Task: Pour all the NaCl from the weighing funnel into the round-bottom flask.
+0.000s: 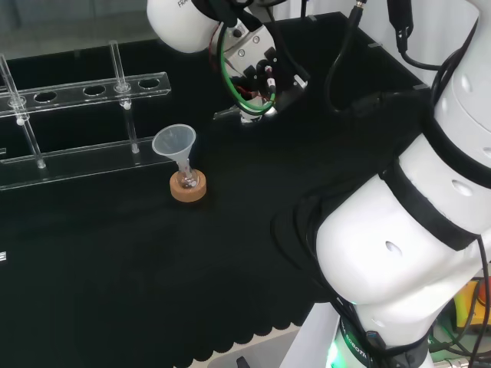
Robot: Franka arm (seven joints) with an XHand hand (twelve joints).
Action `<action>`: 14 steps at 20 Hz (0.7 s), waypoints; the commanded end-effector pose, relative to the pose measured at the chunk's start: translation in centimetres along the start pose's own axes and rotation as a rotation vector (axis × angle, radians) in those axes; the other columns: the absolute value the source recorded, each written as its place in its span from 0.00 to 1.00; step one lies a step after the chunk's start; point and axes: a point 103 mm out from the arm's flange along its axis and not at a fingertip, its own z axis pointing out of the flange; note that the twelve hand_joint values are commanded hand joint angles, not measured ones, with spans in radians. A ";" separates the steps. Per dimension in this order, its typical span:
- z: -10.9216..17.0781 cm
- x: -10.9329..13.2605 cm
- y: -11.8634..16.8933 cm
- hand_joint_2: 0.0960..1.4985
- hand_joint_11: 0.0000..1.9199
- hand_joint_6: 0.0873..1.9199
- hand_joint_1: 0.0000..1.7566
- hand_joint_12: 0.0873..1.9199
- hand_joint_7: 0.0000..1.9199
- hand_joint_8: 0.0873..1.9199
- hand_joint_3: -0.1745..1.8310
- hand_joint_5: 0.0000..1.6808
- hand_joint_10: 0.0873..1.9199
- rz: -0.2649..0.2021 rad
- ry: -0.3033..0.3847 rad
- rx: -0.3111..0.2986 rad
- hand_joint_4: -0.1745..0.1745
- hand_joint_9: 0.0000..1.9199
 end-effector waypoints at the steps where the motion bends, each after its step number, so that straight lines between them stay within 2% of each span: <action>1: -1.5 0.8 -0.6 0.37 0.43 0.15 0.66 0.54 0.38 0.30 0.40 0.85 0.11 -0.024 -0.013 -0.021 1.00 0.57; 6: -2.3 2.1 -0.6 0.37 0.43 0.15 0.66 0.54 0.38 0.30 0.40 0.85 0.11 -0.029 -0.061 -0.012 1.00 0.57; 14: -2.9 3.6 0.3 0.37 0.43 0.15 0.65 0.54 0.38 0.30 0.40 0.85 0.11 -0.062 -0.082 -0.007 1.00 0.57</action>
